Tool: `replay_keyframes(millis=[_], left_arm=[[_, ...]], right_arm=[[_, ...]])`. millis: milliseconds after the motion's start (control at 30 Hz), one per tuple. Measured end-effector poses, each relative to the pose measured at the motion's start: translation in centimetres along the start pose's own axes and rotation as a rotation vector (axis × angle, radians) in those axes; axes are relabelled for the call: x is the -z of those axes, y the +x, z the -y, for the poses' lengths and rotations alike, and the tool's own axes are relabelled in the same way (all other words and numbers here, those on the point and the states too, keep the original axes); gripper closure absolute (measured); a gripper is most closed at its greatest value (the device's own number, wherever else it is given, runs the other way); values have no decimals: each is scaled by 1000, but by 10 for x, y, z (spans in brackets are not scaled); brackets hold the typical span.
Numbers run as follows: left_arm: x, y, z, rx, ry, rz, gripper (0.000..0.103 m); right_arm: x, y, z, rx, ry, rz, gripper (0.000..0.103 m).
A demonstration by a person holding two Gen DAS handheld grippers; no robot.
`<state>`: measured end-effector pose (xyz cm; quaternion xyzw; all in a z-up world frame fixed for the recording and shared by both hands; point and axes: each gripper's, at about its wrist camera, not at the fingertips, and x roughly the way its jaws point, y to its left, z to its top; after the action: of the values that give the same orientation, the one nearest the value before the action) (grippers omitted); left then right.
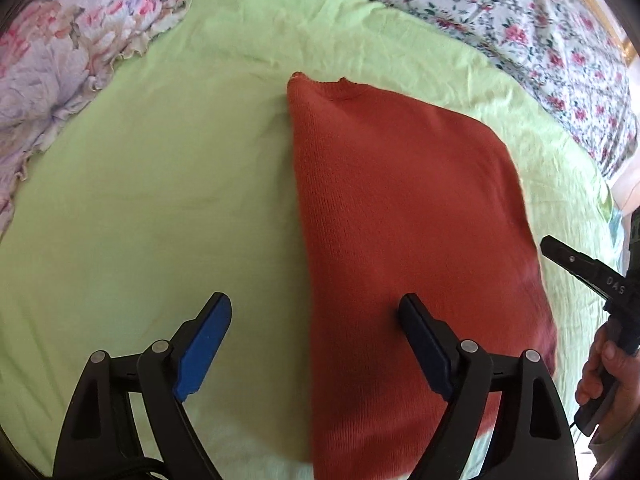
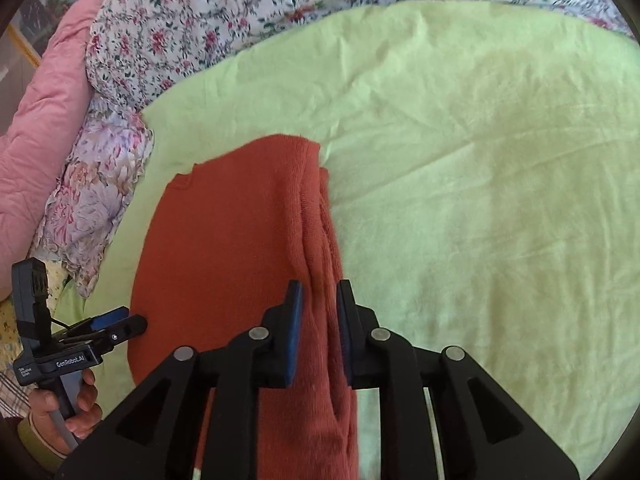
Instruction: Fold small clothes
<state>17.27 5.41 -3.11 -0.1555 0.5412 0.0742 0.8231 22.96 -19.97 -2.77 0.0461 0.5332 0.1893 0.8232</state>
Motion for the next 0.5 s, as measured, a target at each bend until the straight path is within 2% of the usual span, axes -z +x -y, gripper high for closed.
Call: replay_keyframes(millis=[67,233,367,500], left_arm=[[9,-11,1,-2,12,8,17],[38,-32,10,-34,69,25,17],[67,-47,9,-53,98,33,17],[90,-62,7,-99,127,67,16]], right_arm=[[10,-16,-2,-14,14,11,84],[40,-50,-20,-36,-7,59,56],[66,-68,-36,-46,-36,75,50],[93,-81,-54,-36,-104,88,37]])
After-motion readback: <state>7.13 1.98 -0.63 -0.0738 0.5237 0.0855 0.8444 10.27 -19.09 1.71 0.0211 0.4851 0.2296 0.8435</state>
